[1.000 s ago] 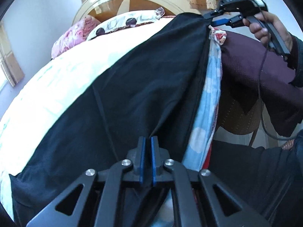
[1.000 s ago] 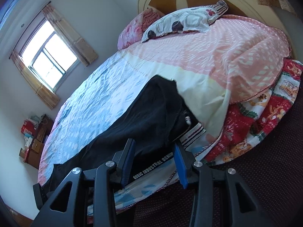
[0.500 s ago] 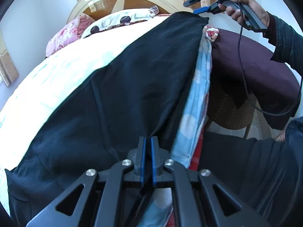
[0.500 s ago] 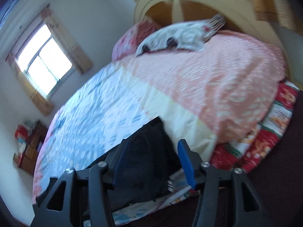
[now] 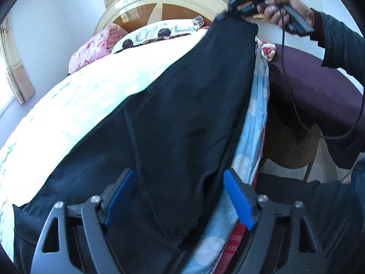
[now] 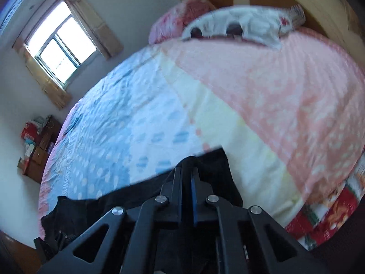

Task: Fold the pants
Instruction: 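Open both tools and release the pants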

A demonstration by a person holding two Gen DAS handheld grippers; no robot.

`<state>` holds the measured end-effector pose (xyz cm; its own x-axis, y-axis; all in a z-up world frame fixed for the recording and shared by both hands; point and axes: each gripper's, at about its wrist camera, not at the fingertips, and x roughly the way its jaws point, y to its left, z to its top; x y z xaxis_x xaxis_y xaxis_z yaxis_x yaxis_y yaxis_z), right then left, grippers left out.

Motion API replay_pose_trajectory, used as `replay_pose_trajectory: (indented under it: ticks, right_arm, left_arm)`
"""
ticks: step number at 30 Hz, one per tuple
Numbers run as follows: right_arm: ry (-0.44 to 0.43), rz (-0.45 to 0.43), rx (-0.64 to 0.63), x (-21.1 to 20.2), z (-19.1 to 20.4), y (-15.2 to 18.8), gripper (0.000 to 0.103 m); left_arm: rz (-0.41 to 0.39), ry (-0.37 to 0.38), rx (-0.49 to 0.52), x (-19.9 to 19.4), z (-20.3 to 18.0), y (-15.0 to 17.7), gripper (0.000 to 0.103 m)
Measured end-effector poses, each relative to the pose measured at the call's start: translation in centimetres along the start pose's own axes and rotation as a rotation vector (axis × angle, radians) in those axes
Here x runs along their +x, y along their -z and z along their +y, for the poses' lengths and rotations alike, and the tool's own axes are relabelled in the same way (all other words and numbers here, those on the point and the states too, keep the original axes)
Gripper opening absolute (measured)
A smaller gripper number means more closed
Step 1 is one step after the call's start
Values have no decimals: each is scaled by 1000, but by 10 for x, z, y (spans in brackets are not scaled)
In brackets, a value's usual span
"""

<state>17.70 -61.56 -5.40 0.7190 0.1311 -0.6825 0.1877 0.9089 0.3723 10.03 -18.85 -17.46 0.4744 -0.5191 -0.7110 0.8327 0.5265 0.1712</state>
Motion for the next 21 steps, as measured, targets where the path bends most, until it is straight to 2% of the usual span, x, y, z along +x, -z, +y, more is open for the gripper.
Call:
replay_pose_trajectory:
  ticks: [4, 8, 10, 11, 13, 17, 19, 21]
  right_arm:
    - [21, -51, -15, -3, 2, -5, 5]
    - [96, 77, -3, 27, -23, 2, 8]
    - [151, 76, -8, 28, -29, 8, 40]
    - [163, 58, -16, 23, -30, 11, 64]
    - [130, 30, -20, 9, -30, 16, 66]
    - [92, -12, 13, -14, -30, 31, 66]
    - [130, 51, 2, -1, -32, 39, 66]
    - [182, 45, -34, 9, -34, 45, 66]
  left_arm:
    - [19, 9, -25, 10, 2, 2, 83]
    - [22, 23, -54, 13, 4, 5, 86]
    - [18, 19, -56, 11, 4, 5, 86]
    - [12, 13, -54, 9, 4, 4, 86]
    - [-7, -1, -52, 3, 5, 3, 86]
    - [4, -9, -88, 7, 15, 6, 95]
    - [18, 9, -104, 13, 17, 8, 95]
    - [22, 13, -107, 16, 18, 10, 96]
